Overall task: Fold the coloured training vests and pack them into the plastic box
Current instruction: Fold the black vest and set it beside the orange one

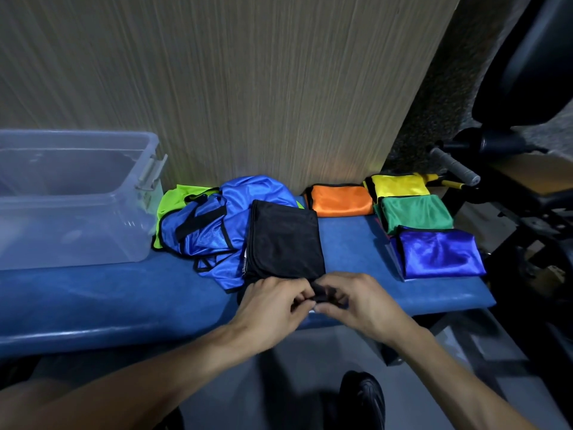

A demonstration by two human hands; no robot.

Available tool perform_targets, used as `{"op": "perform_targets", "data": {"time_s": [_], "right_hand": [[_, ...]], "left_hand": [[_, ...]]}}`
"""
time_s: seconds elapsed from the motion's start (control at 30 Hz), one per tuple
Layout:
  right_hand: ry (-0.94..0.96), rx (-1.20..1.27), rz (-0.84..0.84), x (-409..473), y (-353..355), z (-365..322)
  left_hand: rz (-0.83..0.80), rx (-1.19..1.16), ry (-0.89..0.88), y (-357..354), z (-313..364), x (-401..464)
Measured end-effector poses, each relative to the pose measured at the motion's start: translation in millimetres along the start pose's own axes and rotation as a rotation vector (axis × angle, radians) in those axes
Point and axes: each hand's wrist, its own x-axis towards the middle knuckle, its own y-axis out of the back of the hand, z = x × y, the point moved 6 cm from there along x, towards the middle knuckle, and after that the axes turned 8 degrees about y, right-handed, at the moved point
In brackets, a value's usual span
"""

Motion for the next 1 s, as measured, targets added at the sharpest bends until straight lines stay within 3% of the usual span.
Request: {"op": "perform_targets", "data": {"time_s": [0.27,0.43,0.63,0.83,0.9,1.0], "right_hand": [[0.123,-0.354,-0.036,-1,-12,-13],[0.116,-0.339,-0.105,-3,-13,-18],[-0.103,-0.009,0.009,14,8,-7],[-0.560,-0.038,-0.035,37,-11,32],[-0.587,-0.085,0.018,40,-10,35],[-0.499,-0.147,0.061,47,-8,27]], "left_hand": [[0.044,0.057,-0.299,38,-3,24],[-0.335,0.273,-0.347,8,-24,28],[-0.483,0.387,-0.289,1,-27,26],[-0.489,0.383,-0.283,0,-28,29],[-0.517,0.359,-0.258,1,-29,28],[-0.453,0.078,-0.215,21,-30,33]]}}
